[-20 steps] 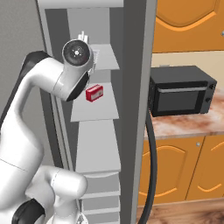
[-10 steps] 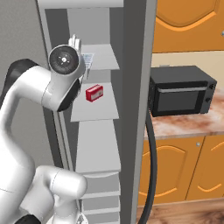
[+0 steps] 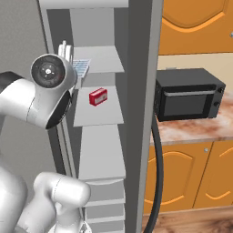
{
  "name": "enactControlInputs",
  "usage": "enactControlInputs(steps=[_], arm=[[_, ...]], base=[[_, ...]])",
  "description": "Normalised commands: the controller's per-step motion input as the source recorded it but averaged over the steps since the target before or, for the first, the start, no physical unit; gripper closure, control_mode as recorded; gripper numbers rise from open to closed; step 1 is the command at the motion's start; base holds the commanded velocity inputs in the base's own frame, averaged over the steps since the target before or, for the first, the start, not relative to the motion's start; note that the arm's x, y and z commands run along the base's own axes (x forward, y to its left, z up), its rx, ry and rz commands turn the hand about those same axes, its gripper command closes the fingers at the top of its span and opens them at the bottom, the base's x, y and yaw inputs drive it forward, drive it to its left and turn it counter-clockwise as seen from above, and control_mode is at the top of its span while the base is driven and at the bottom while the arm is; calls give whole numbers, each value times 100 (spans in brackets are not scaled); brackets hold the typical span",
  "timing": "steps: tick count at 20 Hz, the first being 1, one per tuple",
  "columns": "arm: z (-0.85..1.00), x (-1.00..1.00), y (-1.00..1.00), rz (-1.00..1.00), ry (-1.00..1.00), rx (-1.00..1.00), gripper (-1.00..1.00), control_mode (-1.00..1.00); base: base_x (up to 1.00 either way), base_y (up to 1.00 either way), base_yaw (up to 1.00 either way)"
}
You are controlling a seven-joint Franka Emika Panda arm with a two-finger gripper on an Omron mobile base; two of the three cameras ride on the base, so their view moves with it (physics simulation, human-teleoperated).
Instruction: Open the freezer door, pick up the ice cube tray from the freezer, and place it on the dining counter.
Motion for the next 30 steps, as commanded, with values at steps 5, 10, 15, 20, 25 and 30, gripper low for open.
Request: enactControlInputs(steps=[5,10,15,20,25,30], arm=[[3,-39,5,0,0,0,100,-100],[7,-38,0,0,0,0,100,-100],[3,-45,0,0,0,0,100,-100],[0,-39,0,0,0,0,100,-100],[0,-21,0,0,0,0,100,-100],[0,-14,0,0,0,0,100,-100]], base=[[0,0,0],[0,0,0],[0,0,0],[0,0,0],[0,0,0],[0,0,0]])
